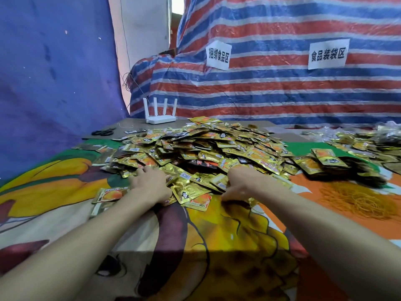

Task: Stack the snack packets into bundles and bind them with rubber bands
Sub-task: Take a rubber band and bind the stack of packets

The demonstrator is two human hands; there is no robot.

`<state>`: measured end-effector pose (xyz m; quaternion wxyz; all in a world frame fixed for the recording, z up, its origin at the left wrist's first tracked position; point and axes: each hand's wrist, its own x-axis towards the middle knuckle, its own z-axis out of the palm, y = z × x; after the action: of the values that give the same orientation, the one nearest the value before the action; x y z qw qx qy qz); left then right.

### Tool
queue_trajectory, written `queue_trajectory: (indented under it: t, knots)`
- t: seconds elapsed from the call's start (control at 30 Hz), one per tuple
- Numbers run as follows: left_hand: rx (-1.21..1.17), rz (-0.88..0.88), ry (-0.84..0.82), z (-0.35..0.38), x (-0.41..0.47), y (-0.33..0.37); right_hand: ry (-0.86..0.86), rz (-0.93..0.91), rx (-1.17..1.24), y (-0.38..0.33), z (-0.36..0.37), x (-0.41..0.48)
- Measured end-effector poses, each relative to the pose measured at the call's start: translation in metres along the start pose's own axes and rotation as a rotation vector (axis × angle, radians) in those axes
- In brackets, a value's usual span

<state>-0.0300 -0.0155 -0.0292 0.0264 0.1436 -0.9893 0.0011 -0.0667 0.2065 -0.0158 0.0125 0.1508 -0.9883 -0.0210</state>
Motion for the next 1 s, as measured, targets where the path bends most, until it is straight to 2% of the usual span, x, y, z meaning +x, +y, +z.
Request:
queue_trajectory:
  t: [0.1,0.23,0.37,0.53,0.63,0.8,0.87,0.93,1.0]
  knots:
    - [-0.164,0.004,-0.009,-0.001,0.007,-0.004,0.073,-0.003,-0.12,-0.017,0.006,0.003]
    - [-0.412,0.03,-0.06,-0.01,0.018,-0.013,0.259,0.056,-0.034,-0.029,0.013,0.006]
    - [-0.669,-0.004,0.021,-0.015,0.026,-0.022,0.342,0.103,0.222,-0.031,0.011,0.01]
    - [-0.9,-0.045,0.23,-0.015,0.035,-0.024,0.478,0.142,0.715,-0.034,-0.001,0.019]
    - [-1.123,-0.089,0.291,-0.01,0.033,-0.014,0.543,0.149,0.939,-0.039,-0.002,0.027]
    - [-1.629,-0.226,0.241,0.002,0.036,0.019,0.608,0.169,1.358,-0.046,0.011,0.038]
    - [-1.76,-0.235,0.21,0.004,0.038,0.033,0.572,0.077,1.502,-0.048,0.019,0.037]
    - [-1.826,-0.175,0.177,0.008,0.042,0.046,0.526,-0.068,1.534,-0.048,0.026,0.034]
    - [-1.838,-0.088,0.145,0.01,0.045,0.055,0.534,-0.127,1.438,-0.047,0.032,0.037]
